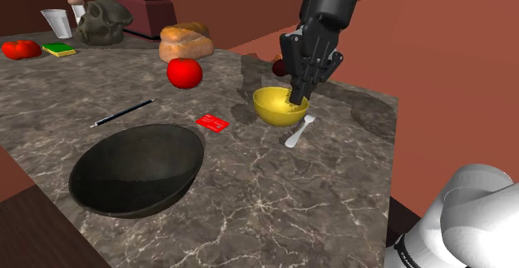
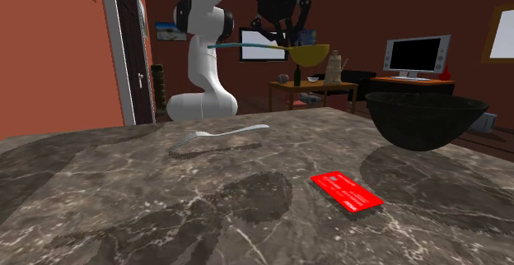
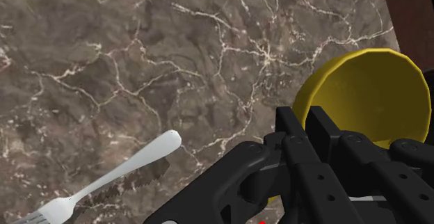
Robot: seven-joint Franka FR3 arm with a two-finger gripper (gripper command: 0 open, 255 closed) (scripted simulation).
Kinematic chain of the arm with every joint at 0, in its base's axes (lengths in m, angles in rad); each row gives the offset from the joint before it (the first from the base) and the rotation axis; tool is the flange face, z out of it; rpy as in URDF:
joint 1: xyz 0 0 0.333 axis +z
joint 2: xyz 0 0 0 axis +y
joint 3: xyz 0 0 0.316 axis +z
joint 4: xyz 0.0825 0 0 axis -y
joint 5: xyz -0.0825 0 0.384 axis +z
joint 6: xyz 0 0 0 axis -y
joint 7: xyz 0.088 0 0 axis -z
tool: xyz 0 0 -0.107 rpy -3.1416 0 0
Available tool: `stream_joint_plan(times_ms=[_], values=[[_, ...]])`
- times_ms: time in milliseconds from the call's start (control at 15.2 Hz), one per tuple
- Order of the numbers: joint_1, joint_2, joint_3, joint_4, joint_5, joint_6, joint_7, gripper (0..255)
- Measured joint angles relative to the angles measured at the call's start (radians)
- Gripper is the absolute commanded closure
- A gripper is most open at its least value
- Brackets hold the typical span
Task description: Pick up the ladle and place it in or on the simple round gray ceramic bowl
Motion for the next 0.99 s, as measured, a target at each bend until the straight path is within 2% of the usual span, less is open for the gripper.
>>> stream_joint_plan(times_ms=[330,594,990], values=[[0.004,0.038,0.020,0.075,0.003,-0.021,0.041,255],[0.019,0.138,0.104,0.168,0.004,0.029,0.131,255],[0.048,0.346,0.235,0.372,-0.057,0.092,0.285,255]])
